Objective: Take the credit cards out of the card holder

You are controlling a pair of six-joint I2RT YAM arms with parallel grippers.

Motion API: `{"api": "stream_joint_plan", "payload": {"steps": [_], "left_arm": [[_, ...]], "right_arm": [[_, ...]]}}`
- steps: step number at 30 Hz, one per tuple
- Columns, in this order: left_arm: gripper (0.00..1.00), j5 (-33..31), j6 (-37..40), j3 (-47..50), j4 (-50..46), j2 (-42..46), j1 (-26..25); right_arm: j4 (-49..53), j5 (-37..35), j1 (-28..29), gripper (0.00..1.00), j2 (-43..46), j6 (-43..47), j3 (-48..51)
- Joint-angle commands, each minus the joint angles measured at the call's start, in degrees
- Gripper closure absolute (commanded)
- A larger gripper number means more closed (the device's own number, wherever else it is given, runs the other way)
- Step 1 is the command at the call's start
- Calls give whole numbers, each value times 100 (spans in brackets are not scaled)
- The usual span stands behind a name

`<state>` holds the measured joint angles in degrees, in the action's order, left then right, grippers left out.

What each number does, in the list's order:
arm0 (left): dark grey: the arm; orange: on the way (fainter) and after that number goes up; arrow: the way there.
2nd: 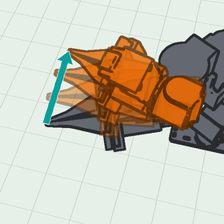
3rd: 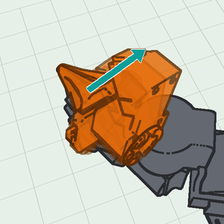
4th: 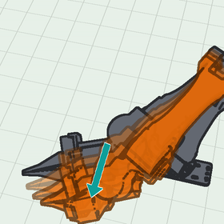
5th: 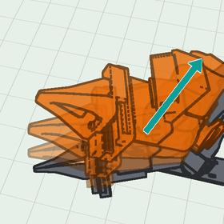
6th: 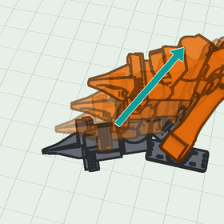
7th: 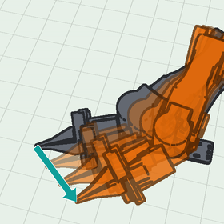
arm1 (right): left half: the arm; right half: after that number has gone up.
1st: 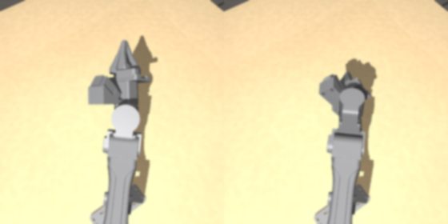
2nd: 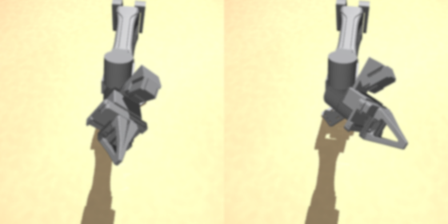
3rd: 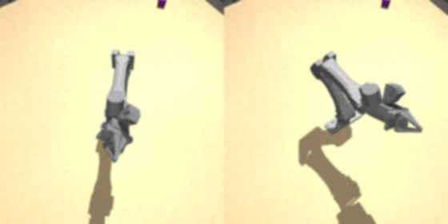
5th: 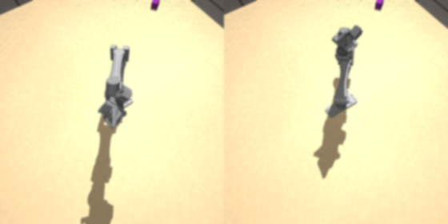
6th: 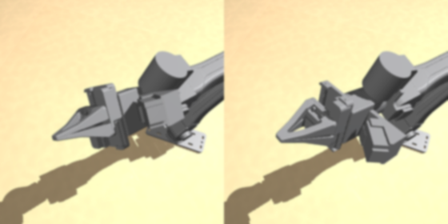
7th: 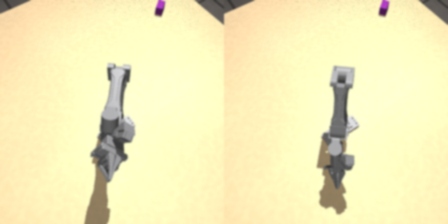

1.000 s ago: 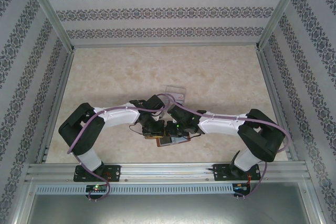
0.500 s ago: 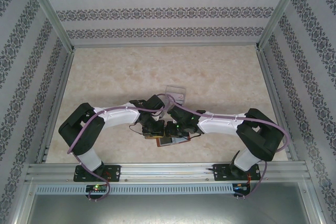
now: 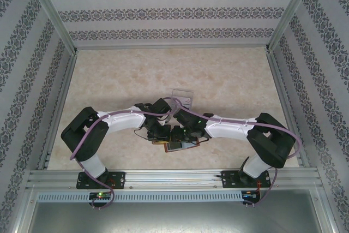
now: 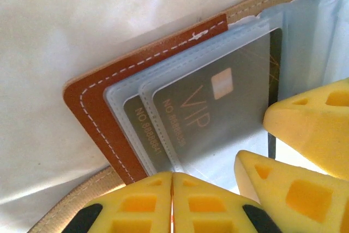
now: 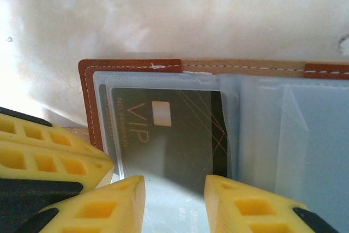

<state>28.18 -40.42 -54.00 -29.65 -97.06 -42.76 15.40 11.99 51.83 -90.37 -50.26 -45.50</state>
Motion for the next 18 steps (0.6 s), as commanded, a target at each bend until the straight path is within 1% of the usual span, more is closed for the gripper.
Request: {"api": "stream_joint_plan", "payload": {"steps": [1, 6, 10, 18], "left_arm": [[90, -156, 159, -166, -282, -120, -65], [90, -170, 161, -210, -313, -81, -65], [90, -159, 104, -268, -314, 0, -65], [90, 235, -166, -241, 181, 35, -98]], "right_arm": [[369, -232, -60, 63, 104, 139, -81], [367, -188, -59, 64, 153, 131, -91], [309, -162, -59, 67, 269, 122, -62], [314, -246, -64, 74, 468, 95, 5]]}}
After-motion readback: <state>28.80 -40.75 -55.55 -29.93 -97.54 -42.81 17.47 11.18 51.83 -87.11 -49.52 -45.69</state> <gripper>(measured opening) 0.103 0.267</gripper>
